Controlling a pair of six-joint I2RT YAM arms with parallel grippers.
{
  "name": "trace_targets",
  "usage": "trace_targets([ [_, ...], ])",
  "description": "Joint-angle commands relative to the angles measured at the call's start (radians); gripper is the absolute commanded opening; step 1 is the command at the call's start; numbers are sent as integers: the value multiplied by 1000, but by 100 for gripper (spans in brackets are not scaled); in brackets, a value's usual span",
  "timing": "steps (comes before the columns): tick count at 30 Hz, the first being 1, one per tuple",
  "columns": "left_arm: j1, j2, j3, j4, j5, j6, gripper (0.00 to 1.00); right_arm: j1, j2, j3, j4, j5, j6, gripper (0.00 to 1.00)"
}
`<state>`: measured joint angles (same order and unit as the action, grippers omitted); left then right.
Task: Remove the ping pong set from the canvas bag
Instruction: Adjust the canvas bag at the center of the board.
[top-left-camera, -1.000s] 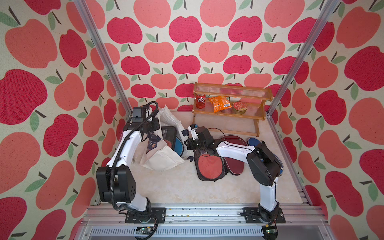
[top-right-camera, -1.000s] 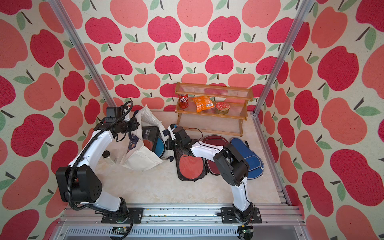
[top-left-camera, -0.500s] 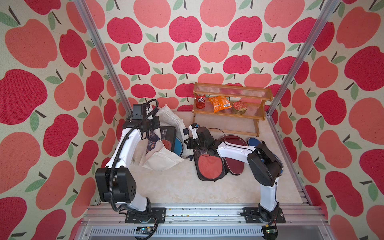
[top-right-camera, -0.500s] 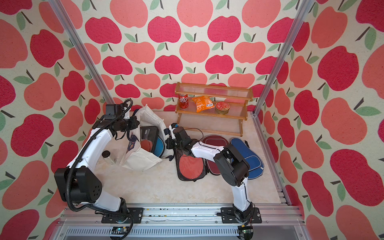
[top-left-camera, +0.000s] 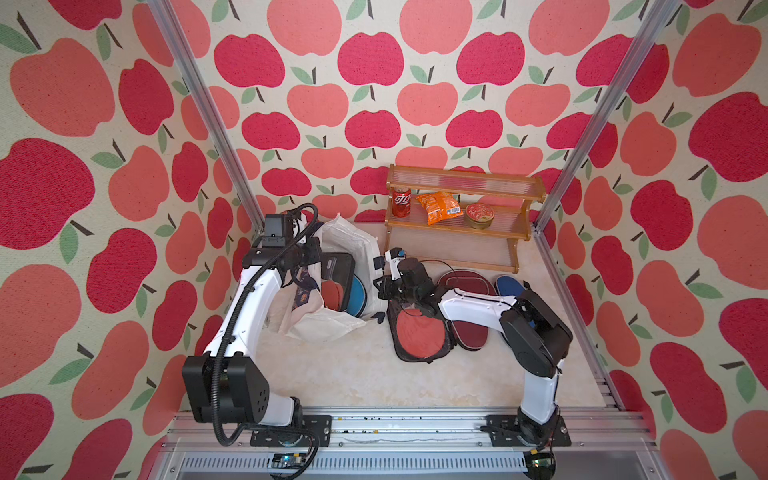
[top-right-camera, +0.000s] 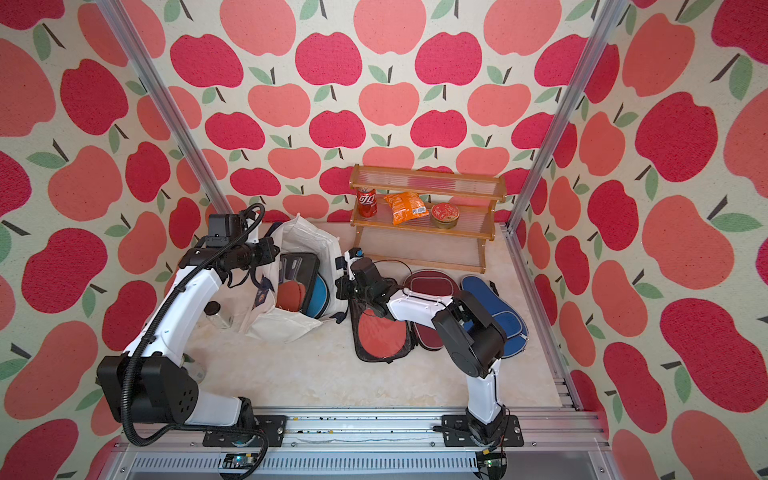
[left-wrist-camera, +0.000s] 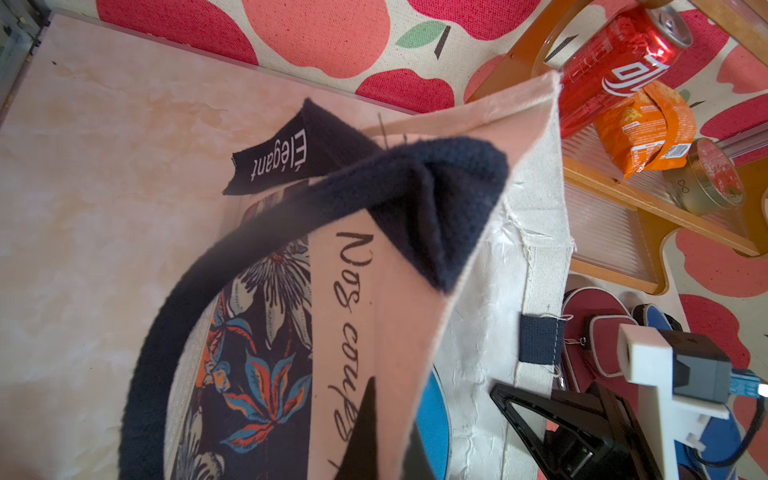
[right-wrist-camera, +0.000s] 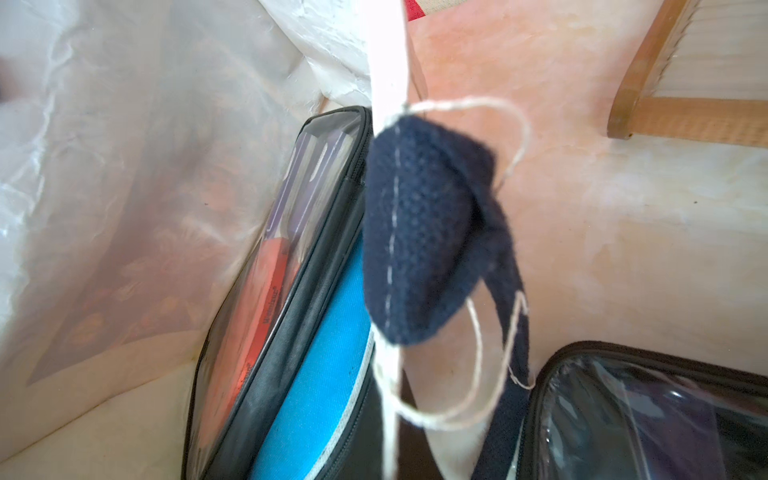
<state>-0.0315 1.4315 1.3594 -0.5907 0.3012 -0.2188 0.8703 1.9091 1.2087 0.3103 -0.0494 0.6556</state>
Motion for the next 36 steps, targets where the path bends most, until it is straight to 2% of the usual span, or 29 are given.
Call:
trace_targets([
  [1,-4,-40,-18,-1,13,27,0,-1,-64,-24,137,80,-32,0],
  [11,-4,-14,-8,-65,-142,24,2,6,-145,-74,251,149,-70,0],
  [13,-4,-6,8,-70,-170,18,8,6,-155,-71,255,149,-67,0],
  [17,-3,24,81,-98,-244,9,27,12,-170,-55,228,158,-56,0],
  [19,-3,36,131,-115,-295,7,45,14,-171,-55,233,151,-57,0],
  [21,-5,47,180,-133,-343,12,58,18,-171,-53,231,150,-60,0],
  [23,-7,50,224,-141,-374,27,66,18,-165,-45,225,141,-60,0],
  [25,-13,48,257,-148,-379,42,70,19,-160,-44,224,135,-58,0],
  [28,-45,31,278,-142,-328,85,72,21,-156,-42,227,132,-54,0],
  [30,-90,10,267,-124,-284,131,73,21,-153,-37,221,129,-51,0],
  [33,-180,-7,259,-126,-279,195,75,22,-151,-35,220,129,-44,0],
  [36,-227,-13,251,-147,-256,201,75,24,-151,-40,222,129,-40,0],
])
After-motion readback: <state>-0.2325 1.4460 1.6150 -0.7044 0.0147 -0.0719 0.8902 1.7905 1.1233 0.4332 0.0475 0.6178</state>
